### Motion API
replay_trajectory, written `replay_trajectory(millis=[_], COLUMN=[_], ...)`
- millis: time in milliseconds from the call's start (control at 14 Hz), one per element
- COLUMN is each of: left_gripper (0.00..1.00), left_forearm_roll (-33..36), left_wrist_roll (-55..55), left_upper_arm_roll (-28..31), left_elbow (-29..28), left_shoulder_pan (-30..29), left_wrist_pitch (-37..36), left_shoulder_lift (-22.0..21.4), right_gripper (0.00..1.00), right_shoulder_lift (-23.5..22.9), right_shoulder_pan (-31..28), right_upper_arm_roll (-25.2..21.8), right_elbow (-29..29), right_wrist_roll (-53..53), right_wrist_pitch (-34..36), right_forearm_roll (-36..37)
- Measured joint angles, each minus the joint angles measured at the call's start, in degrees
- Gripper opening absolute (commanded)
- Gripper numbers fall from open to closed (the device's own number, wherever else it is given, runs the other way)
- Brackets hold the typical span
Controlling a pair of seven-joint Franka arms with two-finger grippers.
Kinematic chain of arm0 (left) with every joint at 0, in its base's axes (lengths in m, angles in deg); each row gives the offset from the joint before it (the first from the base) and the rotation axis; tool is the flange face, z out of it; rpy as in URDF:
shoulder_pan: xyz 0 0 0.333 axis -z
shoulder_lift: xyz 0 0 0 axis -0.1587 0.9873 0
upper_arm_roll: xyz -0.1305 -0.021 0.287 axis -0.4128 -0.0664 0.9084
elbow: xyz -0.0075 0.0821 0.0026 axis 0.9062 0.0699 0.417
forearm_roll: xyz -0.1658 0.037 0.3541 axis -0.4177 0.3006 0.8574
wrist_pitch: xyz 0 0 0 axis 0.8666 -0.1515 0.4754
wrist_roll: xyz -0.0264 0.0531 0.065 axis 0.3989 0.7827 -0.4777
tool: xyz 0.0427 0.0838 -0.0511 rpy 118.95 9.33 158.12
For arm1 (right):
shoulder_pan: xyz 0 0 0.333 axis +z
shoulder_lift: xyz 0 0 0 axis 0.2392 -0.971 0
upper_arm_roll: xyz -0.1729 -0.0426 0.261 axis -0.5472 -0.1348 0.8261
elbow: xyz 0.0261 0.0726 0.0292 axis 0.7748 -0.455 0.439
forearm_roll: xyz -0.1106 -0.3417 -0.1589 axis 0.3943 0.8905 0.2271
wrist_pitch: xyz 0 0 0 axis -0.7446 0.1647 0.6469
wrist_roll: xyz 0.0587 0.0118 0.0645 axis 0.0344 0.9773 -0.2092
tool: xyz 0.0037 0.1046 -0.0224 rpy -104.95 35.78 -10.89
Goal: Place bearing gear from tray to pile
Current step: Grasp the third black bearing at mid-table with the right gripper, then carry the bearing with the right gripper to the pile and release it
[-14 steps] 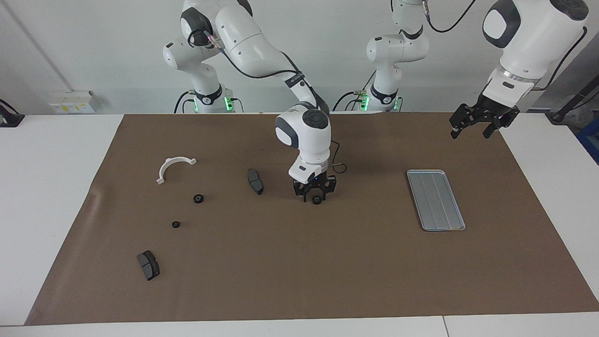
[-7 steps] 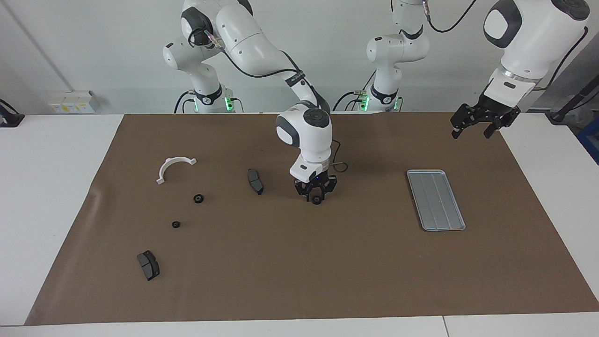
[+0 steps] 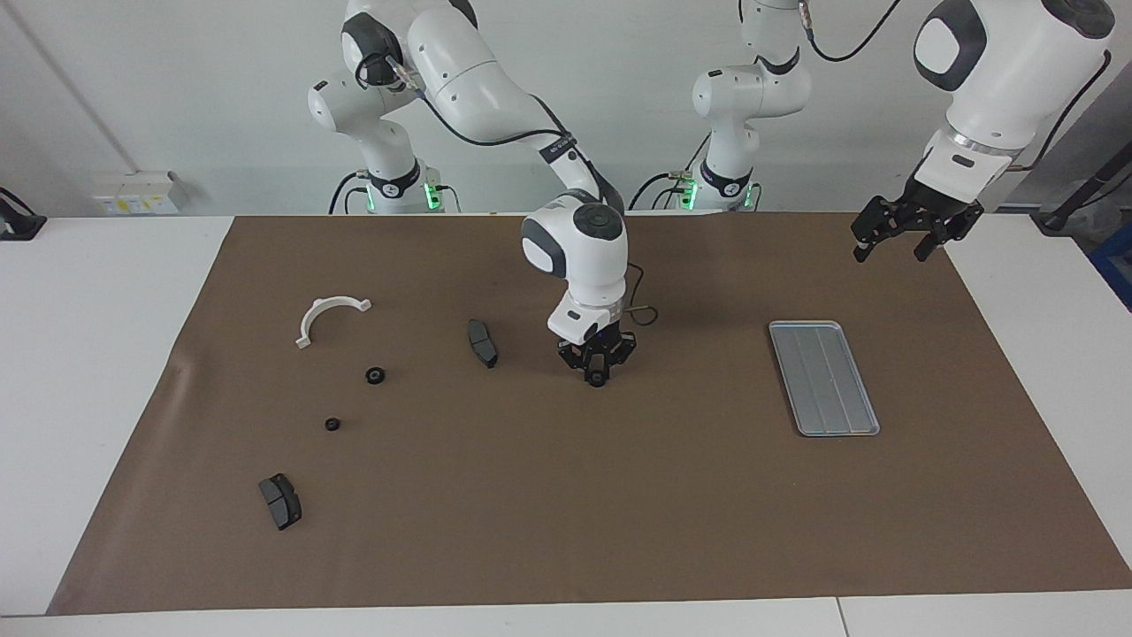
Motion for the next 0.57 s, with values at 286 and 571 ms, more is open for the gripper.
replay_trajectory(millis=[286,571], left_gripper=[1.0,1.0], left_forearm_roll=[0.0,0.0], left_wrist_roll=[0.0,0.0], left_upper_arm_roll=[0.0,0.0], left_elbow=[0.0,0.0], left_shoulder_pan=[0.0,0.0], left_wrist_pitch=[0.0,0.0], left_shoulder_lift=[0.0,0.0], right_gripper=[0.0,0.0], right_shoulder_lift=[1.93,8.32], right_shoulder_pan=[-1.61,-8.52], right_upper_arm_roll=[-0.6,-0.68], right_elbow=[0.76,0.54], right_wrist_roll=[0.14,-2.15], right_wrist_pitch=[2.43,9.89], right_forearm_roll=[0.0,0.0])
